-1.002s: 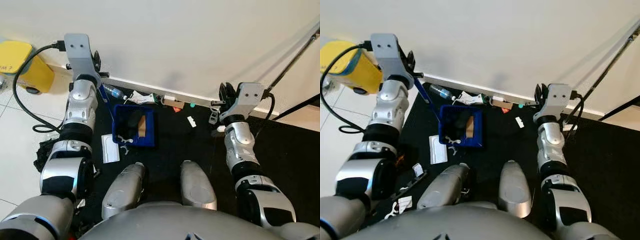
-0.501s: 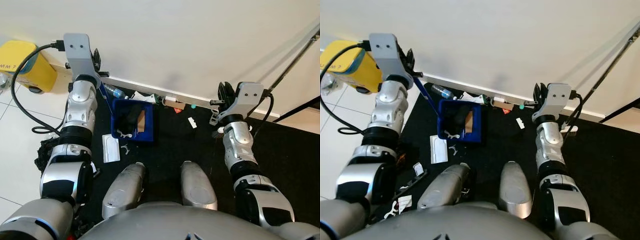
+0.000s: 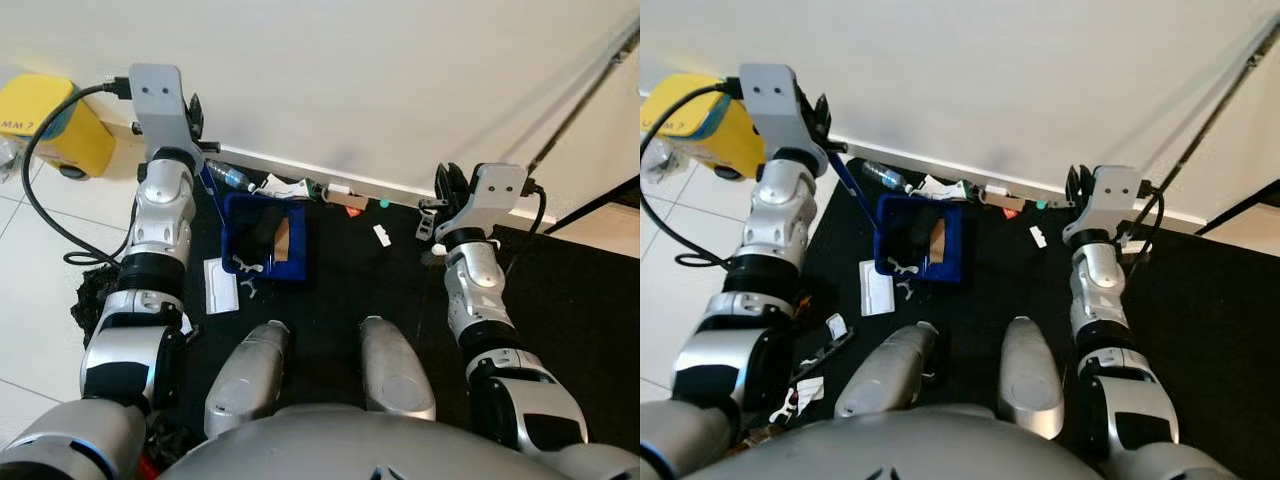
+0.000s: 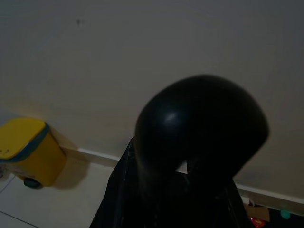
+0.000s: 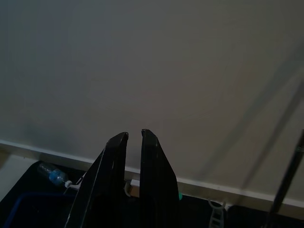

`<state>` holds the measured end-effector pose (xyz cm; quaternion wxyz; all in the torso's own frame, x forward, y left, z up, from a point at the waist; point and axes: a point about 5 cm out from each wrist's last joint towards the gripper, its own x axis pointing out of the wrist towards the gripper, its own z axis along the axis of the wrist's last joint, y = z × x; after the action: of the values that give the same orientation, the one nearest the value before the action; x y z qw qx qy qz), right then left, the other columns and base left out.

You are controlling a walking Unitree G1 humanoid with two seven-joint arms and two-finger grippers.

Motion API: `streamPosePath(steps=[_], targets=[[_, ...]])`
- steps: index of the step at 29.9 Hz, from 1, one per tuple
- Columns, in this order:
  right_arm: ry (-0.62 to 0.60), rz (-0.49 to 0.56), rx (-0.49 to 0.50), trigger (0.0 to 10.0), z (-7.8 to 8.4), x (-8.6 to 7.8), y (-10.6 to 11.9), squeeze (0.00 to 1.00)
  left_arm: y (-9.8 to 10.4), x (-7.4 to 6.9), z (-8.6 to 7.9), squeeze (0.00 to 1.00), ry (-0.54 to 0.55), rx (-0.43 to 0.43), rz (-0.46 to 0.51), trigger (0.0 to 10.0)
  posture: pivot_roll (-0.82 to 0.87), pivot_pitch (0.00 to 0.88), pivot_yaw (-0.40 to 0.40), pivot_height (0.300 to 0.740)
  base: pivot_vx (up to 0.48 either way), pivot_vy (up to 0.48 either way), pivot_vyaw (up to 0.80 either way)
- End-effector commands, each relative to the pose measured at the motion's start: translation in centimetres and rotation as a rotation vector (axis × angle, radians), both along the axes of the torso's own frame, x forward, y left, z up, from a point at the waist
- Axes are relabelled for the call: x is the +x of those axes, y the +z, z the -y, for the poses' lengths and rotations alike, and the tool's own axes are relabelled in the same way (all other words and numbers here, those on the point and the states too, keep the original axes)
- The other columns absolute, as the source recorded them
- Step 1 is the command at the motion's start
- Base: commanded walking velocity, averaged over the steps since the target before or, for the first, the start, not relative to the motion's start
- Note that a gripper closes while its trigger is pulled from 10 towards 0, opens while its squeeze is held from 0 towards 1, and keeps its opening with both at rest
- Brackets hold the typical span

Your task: Sweep floor

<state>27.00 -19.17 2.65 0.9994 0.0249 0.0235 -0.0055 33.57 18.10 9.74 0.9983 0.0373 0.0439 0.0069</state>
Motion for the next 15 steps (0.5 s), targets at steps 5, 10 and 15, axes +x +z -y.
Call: streamPosePath(steps=[5, 10, 15], targets=[[0.006, -0.027, 0.007, 10.0, -0.27, -0.13, -0.45, 0.0, 1.08, 0.09, -0.05, 0.0, -0.002, 0.017, 0.049, 10.0, 0.05, 0.0, 0.033, 0.74, -0.333, 0.0, 0.0], [0.008, -0.03, 0.007, 10.0, -0.3, -0.09, -0.46, 0.0, 1.07, 0.06, -0.09, 0.0, -0.001, 0.019, 0.047, 10.0, 0.05, 0.0, 0.034, 0.74, -0.328, 0.0, 0.0], [0.007, -0.032, 0.008, 10.0, -0.3, -0.05, -0.48, 0.0, 1.08, 0.08, -0.07, 0.0, -0.002, 0.018, 0.046, 10.0, 0.05, 0.0, 0.034, 0.74, -0.322, 0.0, 0.0]])
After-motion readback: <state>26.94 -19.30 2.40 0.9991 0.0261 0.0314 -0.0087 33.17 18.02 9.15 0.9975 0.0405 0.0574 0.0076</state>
